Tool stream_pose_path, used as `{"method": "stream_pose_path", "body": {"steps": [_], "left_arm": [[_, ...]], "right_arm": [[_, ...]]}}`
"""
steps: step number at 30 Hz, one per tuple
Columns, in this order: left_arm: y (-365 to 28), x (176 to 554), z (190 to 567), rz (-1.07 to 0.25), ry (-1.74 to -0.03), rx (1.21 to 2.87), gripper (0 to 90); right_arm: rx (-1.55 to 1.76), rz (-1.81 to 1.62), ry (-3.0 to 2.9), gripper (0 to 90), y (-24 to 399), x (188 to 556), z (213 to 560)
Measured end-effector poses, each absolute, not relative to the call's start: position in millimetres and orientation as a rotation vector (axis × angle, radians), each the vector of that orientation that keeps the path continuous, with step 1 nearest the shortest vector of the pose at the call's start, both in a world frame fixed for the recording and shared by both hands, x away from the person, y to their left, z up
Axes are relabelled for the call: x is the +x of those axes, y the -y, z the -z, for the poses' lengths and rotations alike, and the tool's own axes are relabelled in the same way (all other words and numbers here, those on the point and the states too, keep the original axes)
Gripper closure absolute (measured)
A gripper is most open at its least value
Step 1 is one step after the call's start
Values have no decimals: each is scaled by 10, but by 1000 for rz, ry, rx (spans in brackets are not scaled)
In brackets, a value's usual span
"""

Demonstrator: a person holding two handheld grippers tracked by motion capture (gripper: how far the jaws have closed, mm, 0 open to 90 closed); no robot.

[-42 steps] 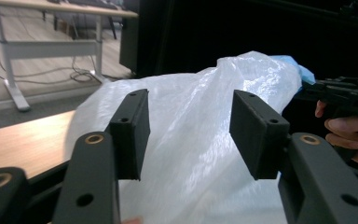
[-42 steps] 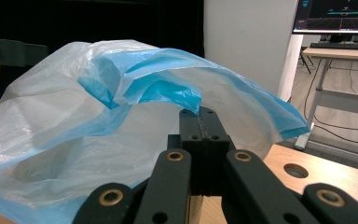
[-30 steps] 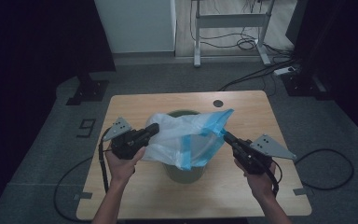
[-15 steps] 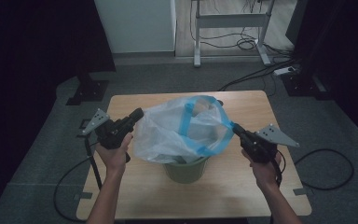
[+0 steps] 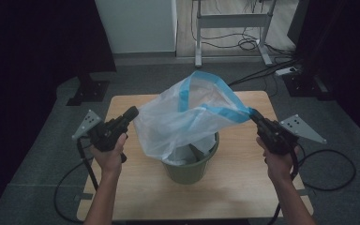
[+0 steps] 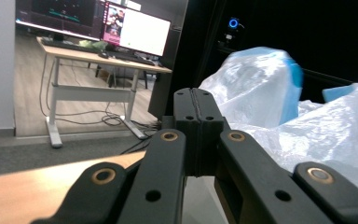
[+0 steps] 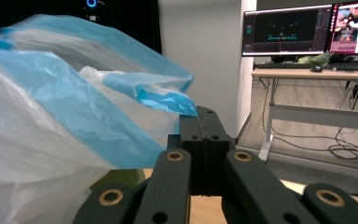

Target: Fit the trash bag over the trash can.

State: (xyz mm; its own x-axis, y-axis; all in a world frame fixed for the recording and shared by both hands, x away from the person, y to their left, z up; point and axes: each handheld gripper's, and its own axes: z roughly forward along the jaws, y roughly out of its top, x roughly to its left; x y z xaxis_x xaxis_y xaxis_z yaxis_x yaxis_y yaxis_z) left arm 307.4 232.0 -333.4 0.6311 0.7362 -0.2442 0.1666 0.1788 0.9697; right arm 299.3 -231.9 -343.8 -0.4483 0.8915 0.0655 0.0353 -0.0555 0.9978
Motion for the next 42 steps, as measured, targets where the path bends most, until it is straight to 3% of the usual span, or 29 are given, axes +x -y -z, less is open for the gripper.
{"method": "stream_pose_path", "body": {"steps": [21,30,37,42], "left_arm": [[-2735,2438,4252,-334,-897,1356,899],[-2752,2378,4498,-273,-932,1384,899],[-2732,2452,4493,-262,-912,1359,894],[-2674,2416,4269,-351,-855,1384,737]], "right_arm": [[1058,-1698,-1719,894,2304,2451,4329],[1095,-1701,-1829,894,2329,2301,4686],[1087,-1677,-1855,894,2288,2369,4711],[1040,-1659,-1847,894,2252,2383,4579]]}}
